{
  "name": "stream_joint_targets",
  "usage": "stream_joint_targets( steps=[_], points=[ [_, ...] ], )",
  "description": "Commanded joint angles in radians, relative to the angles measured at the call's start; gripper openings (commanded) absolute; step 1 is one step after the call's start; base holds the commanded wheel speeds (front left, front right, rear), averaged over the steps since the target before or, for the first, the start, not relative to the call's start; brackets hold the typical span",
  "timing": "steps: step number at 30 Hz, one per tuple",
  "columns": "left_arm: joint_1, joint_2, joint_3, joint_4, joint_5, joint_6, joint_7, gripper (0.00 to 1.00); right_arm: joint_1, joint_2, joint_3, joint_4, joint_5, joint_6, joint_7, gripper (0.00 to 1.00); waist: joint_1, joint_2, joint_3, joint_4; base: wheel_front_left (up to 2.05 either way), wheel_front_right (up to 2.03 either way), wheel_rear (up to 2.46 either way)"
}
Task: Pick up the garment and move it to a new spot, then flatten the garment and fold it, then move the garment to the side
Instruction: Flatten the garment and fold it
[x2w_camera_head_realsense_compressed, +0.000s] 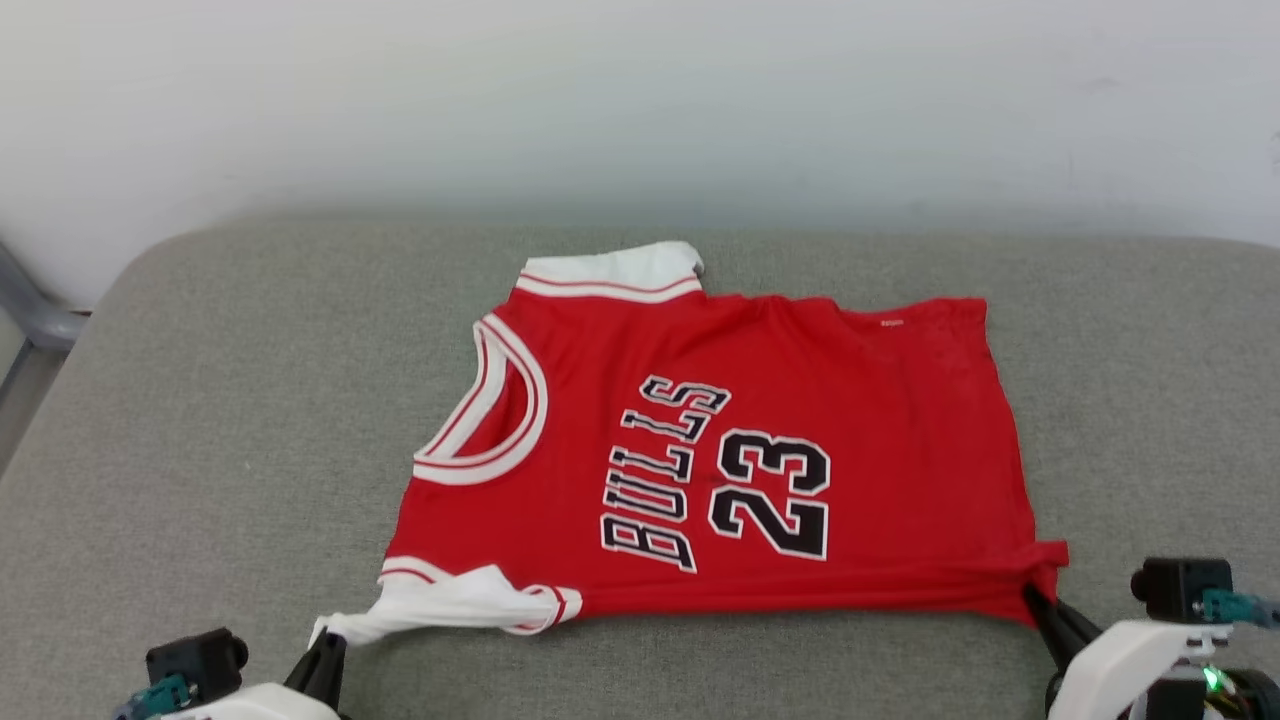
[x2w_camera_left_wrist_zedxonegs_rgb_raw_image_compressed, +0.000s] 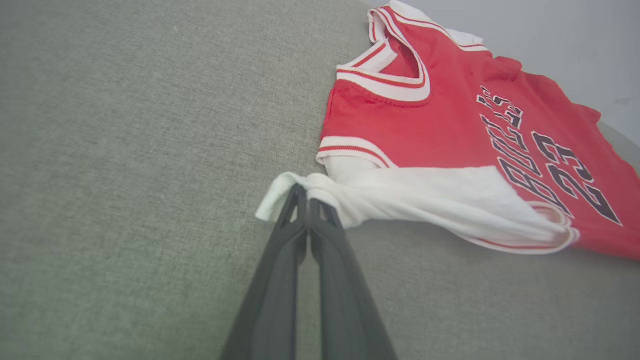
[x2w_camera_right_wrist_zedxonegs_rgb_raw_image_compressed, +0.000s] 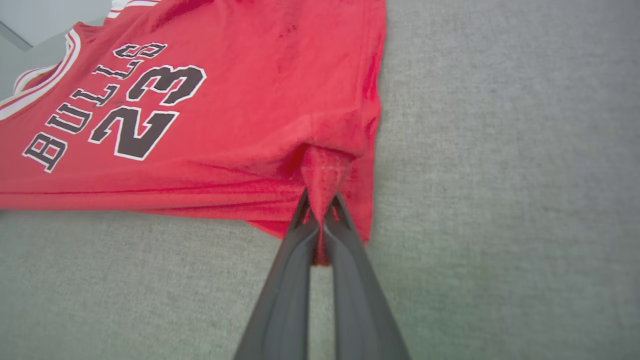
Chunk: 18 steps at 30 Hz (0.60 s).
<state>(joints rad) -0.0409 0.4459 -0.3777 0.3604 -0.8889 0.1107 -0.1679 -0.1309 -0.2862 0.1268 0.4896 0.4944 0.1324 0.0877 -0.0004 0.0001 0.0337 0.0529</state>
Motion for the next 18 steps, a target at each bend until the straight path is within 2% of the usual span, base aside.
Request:
stream_joint_targets(
  steps=[1,2,3,8,11,15,18],
  points=[
    [0.05,0.025,0.02,-0.045,-0.011,0.035,0.01,0.0,0.06,-0.003,-0.037,-0.044,-0.016,-0.003,0.012,0.0,0.0004,-0.0001,-0.036,0.006,0.0,0.0,0.0],
    [0.086,0.029,0.022,-0.079,-0.019,0.056,0.027,0.0,0.098,0.004,-0.054,-0.074,-0.025,-0.003,0.034,0.0,0.0004,-0.0001,-0.047,0.006,0.0,0.0,0.0],
    [0.086,0.029,0.022,-0.079,-0.019,0.056,0.027,0.0,0.098,0.004,-0.054,-0.074,-0.025,-0.003,0.034,0.0,0.0004,-0.0001,-0.047,0.006,0.0,0.0,0.0],
    [0.219,0.07,0.036,-0.252,-0.04,0.149,0.085,0.0,0.26,0.052,-0.14,-0.241,-0.062,-0.003,0.135,0.0,0.0004,-0.0001,-0.06,0.012,0.0,0.0,0.0],
    [0.261,0.095,0.042,-0.338,-0.043,0.183,0.114,0.0,0.327,0.083,-0.194,-0.328,-0.087,-0.003,0.191,0.0,0.0004,-0.0001,-0.059,0.016,0.0,0.0,0.0],
    [0.243,0.111,0.044,-0.416,-0.039,0.192,0.135,0.0,0.352,0.112,-0.225,-0.419,-0.121,-0.003,0.252,0.0,0.0004,-0.0001,-0.046,0.011,0.0,0.0,0.0],
    [0.181,0.125,0.034,-0.432,-0.02,0.173,0.147,0.0,0.321,0.121,-0.23,-0.458,-0.148,-0.003,0.288,0.0,0.0004,-0.0001,-0.018,0.003,0.0,0.0,0.0]
  ],
)
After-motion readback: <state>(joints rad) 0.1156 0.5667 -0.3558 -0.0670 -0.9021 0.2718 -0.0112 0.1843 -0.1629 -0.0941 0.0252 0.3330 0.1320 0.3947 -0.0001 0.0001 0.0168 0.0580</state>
